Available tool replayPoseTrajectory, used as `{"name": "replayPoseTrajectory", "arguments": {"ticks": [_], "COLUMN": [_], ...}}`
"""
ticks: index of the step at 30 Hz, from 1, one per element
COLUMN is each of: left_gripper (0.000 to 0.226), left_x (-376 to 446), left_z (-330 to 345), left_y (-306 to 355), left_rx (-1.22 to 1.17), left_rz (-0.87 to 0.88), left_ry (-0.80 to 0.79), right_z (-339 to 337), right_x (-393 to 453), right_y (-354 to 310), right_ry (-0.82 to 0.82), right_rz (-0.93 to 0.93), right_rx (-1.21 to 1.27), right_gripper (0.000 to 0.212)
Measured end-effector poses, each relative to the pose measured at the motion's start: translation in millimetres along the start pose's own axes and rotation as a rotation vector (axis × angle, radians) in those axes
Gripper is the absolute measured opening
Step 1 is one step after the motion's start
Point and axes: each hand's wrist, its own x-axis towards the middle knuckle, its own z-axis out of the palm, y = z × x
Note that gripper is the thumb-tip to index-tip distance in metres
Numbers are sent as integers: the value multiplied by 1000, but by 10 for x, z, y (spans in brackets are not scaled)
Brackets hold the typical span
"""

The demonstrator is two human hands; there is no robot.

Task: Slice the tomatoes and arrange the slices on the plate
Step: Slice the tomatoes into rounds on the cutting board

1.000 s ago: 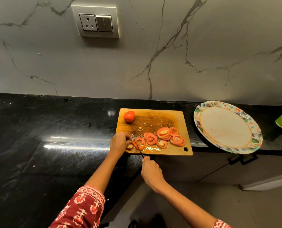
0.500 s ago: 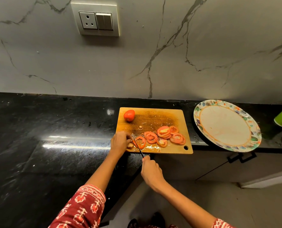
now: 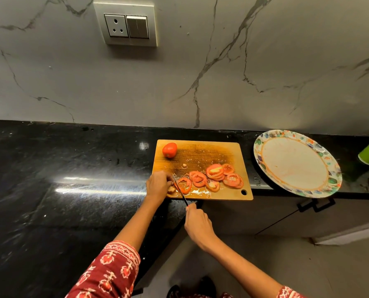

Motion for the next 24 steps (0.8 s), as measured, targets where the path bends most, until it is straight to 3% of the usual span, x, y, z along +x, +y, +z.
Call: {"name": "replayPoseTrajectory", "arguments": {"ticks": [9, 12, 24], "left_gripper": [8, 10, 12], "left_x": [-4, -3, 1], "left_z": [-16, -19, -40], "left_y": [8, 23, 95], "left_rx": [-11, 4, 55], "left_rz": [-5, -12, -52], "left_ry": [3, 3, 38], "right_z": [82, 34, -115], "right_x": [95, 165, 153], "right_y": [-46, -89, 82], "right_ry": [-25, -37, -82], "right_rz": [90, 119, 64], "right_rx": [-57, -21, 2], "right_gripper": [34, 27, 35]}}
